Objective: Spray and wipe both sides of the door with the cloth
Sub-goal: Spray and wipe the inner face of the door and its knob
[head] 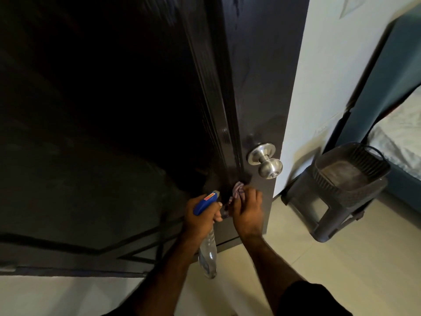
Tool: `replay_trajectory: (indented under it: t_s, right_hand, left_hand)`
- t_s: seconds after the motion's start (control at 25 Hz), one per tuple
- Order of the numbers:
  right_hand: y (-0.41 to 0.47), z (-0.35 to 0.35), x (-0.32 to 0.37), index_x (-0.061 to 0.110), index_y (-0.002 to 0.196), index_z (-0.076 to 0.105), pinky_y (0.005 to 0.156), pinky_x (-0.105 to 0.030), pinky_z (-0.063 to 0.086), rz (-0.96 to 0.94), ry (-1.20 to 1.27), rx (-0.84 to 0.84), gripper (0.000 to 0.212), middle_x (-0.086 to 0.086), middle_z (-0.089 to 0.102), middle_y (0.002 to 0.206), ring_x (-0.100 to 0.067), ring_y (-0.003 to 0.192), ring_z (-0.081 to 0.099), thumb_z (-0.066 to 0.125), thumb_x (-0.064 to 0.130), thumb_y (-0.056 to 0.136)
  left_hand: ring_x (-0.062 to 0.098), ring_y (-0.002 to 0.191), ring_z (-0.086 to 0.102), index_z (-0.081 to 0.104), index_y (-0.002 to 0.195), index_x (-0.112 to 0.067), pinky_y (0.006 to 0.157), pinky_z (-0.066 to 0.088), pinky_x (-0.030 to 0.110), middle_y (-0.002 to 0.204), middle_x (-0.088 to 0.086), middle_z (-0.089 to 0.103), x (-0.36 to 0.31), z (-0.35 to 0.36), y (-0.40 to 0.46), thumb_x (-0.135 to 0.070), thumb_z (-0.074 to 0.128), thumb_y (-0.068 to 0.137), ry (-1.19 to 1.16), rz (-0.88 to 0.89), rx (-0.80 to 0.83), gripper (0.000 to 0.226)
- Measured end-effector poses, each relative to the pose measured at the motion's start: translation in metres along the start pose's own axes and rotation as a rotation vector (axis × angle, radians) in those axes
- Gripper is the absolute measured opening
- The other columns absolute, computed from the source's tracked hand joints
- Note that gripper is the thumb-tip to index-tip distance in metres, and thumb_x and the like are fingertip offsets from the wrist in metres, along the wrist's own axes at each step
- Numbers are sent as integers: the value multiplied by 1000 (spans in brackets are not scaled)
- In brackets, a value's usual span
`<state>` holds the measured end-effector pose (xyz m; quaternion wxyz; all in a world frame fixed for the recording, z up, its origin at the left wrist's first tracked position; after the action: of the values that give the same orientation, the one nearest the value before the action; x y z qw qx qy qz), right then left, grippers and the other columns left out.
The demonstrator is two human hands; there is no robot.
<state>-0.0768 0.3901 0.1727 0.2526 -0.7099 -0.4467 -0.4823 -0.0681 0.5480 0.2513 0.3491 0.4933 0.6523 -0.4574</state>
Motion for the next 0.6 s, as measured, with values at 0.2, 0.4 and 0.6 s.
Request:
replay_trajectory:
  t_s: [0.2,0.4,0.6]
  right_hand:
    - [18,-10,24,12,125,64,81,-21,46,50,132,-93,28,-4,58,119,-13,103,58,72,11,98]
    - [27,-12,27,10,118,65,72,-3,46,-42,113,91,22,-9,64,110,0,83,57,68,-1,99]
    - [68,-46,14,14,126,69,91,-48,63,602,1073,108,22,-16,75,121,-33,108,74,54,10,110]
  left_hand:
    - [21,54,63,68,77,10,59,57,25,58,9,64,-7,9,4,4,65,92,-33,24,1,17]
    - [20,54,64,66,78,15,58,57,23,58,12,65,-18,13,5,5,64,92,-32,36,-4,17]
    - [14,50,62,65,82,19,56,55,19,57,10,62,-37,16,8,7,63,92,-79,72,-32,15]
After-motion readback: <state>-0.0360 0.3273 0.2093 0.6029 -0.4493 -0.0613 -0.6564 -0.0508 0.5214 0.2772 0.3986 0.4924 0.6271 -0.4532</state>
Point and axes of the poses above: each hand's wrist, its own y-axis towards the middle knuckle, its own z-axis out of the palm, x = y × z, the point moved 5 cm from there along y, towards the middle knuckle
